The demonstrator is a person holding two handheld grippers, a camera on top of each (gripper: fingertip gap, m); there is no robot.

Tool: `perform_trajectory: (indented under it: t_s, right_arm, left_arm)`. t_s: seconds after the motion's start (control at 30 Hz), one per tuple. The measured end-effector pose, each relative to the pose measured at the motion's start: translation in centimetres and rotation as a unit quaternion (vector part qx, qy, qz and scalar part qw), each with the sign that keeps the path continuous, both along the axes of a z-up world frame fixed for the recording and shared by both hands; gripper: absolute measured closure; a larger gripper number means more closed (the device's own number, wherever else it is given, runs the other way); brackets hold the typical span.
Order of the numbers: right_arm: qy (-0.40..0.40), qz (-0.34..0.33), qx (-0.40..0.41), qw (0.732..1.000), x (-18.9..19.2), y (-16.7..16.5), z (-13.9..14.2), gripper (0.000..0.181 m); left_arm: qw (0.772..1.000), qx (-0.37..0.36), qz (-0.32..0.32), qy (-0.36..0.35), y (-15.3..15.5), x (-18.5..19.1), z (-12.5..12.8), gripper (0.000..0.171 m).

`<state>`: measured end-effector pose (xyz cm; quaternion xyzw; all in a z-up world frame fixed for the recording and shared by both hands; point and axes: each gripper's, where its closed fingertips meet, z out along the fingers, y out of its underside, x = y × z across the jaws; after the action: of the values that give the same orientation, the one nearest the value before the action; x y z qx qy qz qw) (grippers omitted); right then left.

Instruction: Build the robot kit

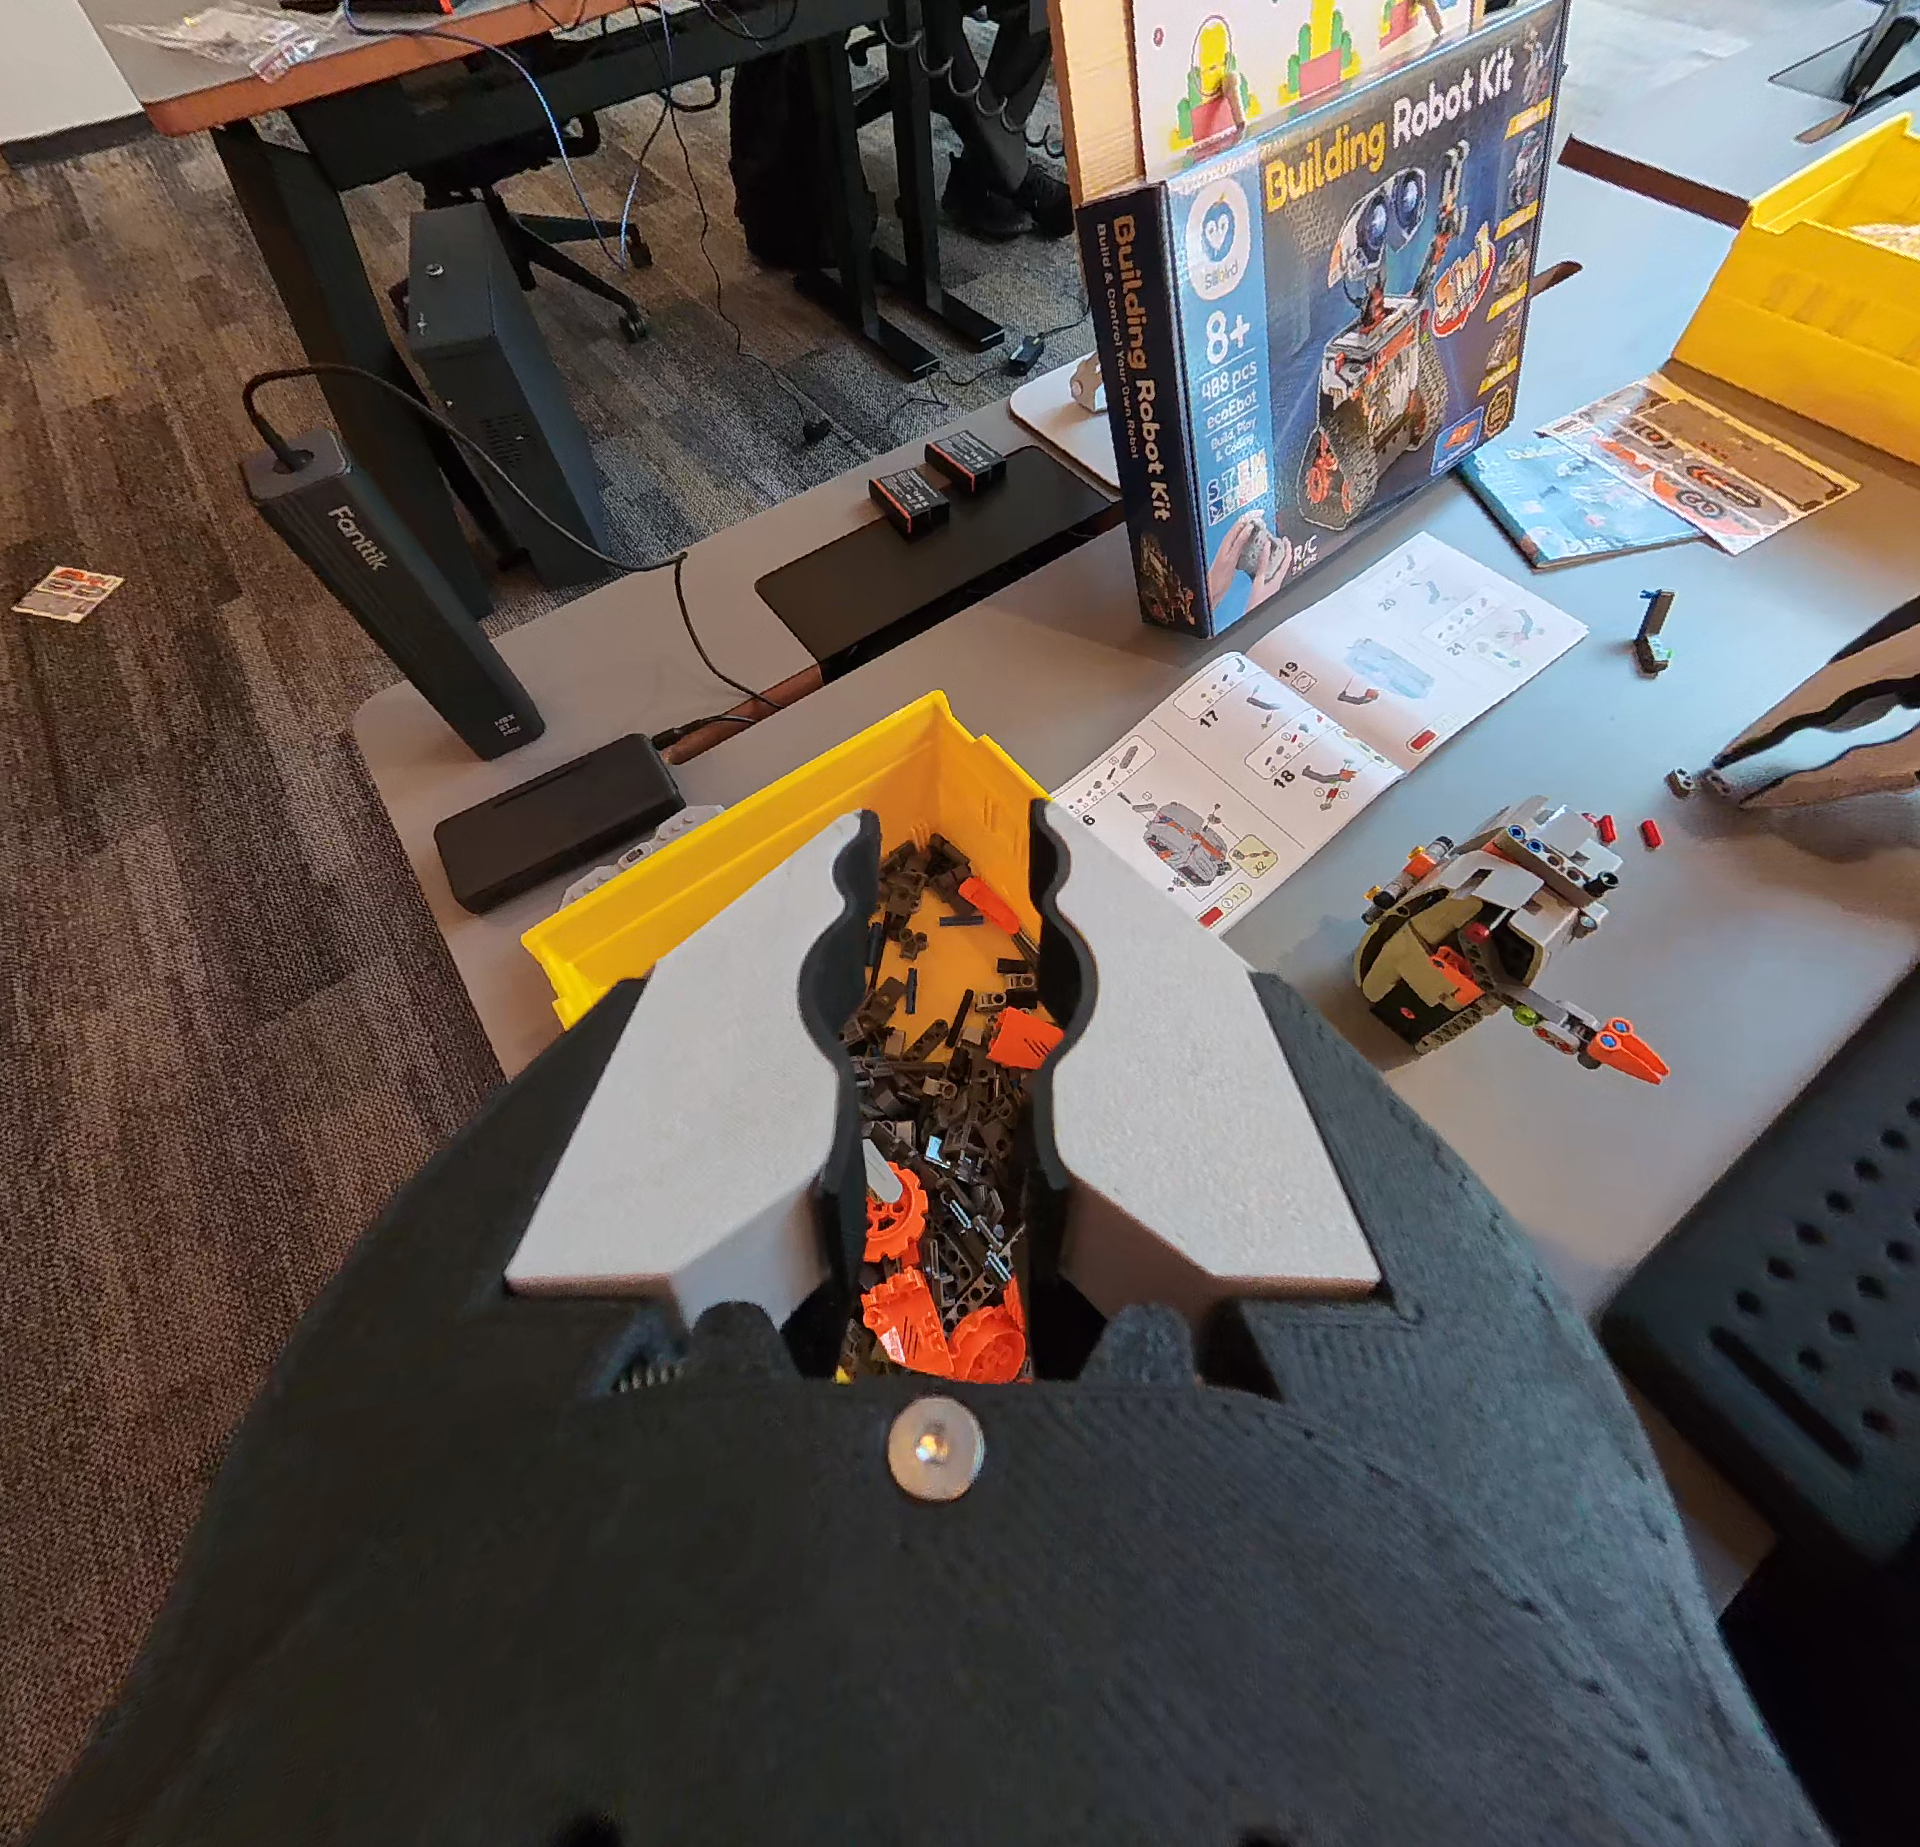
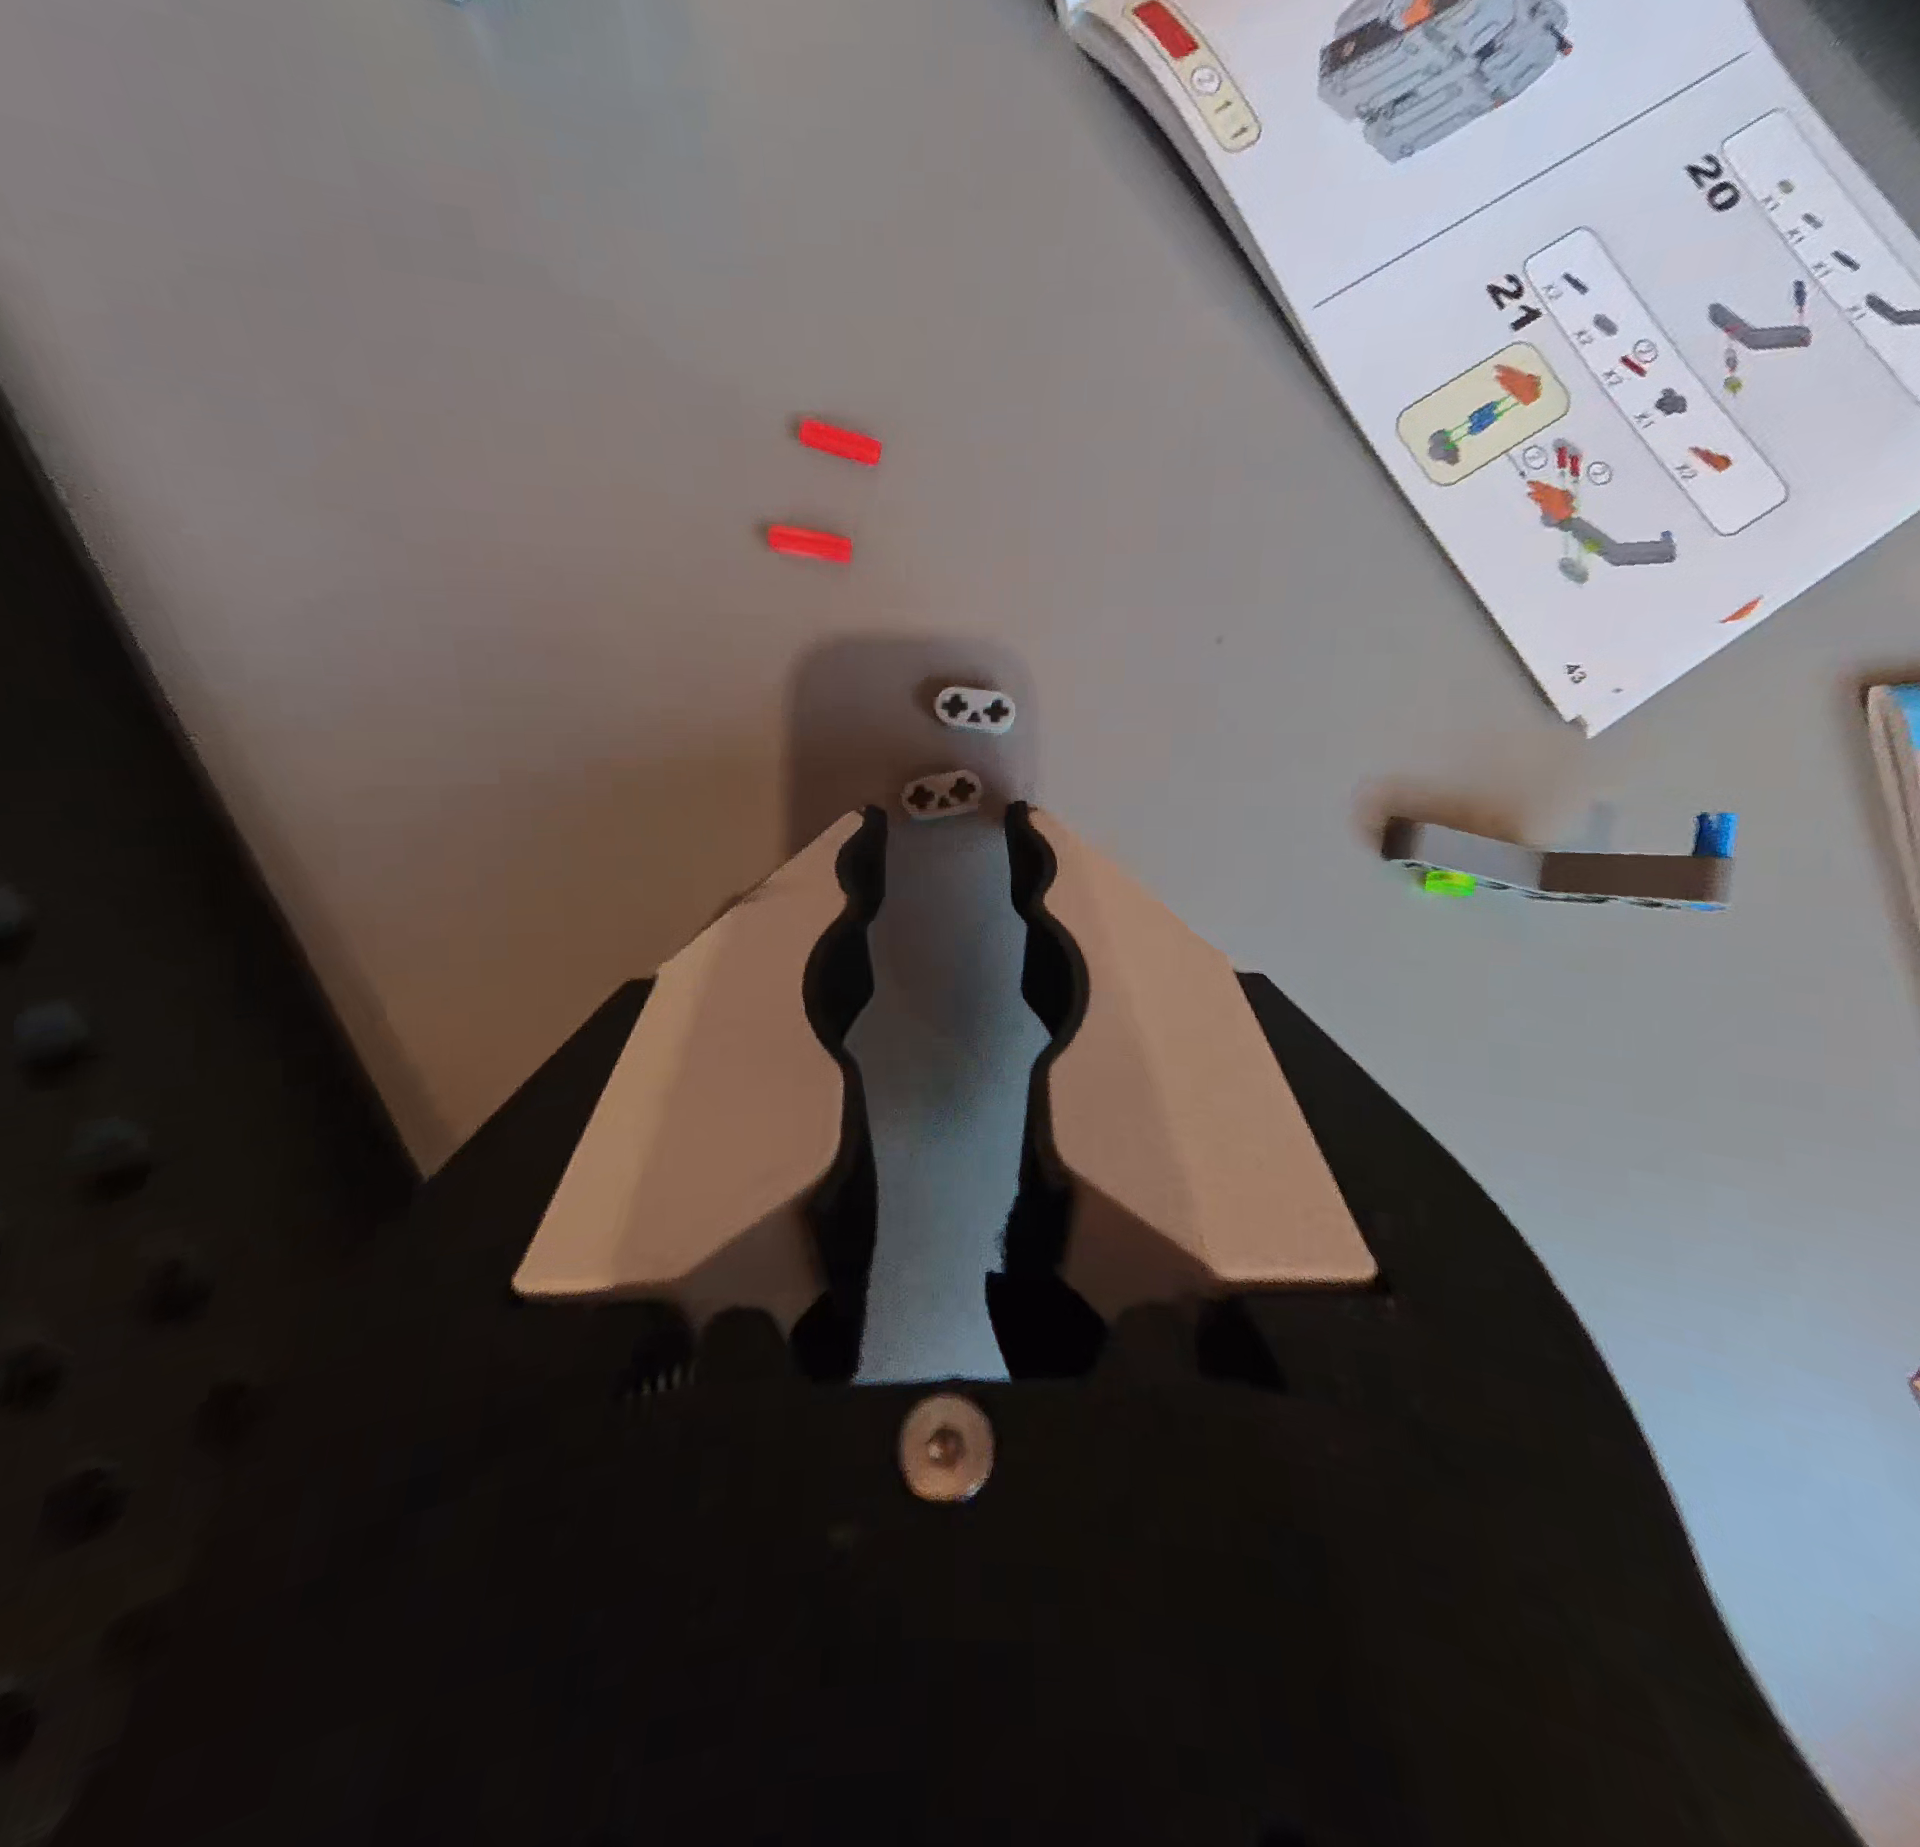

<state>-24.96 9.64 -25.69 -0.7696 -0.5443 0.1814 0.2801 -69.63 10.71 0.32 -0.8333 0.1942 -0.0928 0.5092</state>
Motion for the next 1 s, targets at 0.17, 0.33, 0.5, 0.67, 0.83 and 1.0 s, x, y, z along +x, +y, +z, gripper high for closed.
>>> perform_trajectory:
  t_s: [0.17,0.33,0.5,0.67,0.83,1.0]
  right_arm:
    - [0.006,-0.002,-0.003,1.0,-0.14,0.33,-0.01,0.167]
    - [0.014,-0.007,0.0,1.0,-0.51,0.7,0.0,0.17]
    - [0.01,-0.016,0.0,1.0,-0.59,0.68,0.01,0.17]
    - [0.011,-0.015,-0.002,1.0,-0.89,0.37,0.03,0.17]
    - [0.007,-0.012,0.002,1.0,-0.89,0.4,0.03,0.169]
    - [0.019,-0.025,-0.002,1.0,-0.73,0.73,0.08,0.165]
  left_arm:
    - [1.0,-0.003,-0.001,0.004,0.09,0.11,-0.17,0.144]
    - [1.0,-0.007,0.0,0.005,0.18,0.11,-0.34,0.144]
    - [1.0,-0.004,0.0,0.003,0.09,0.03,-0.2,0.144]
    - [1.0,-0.002,0.001,0.001,0.0,-0.05,-0.07,0.145]
    - [1.0,0.0,0.0,0.001,-0.08,-0.03,0.02,0.144]
    - [1.0,0.001,0.0,-0.001,-0.07,-0.08,0.07,0.144]
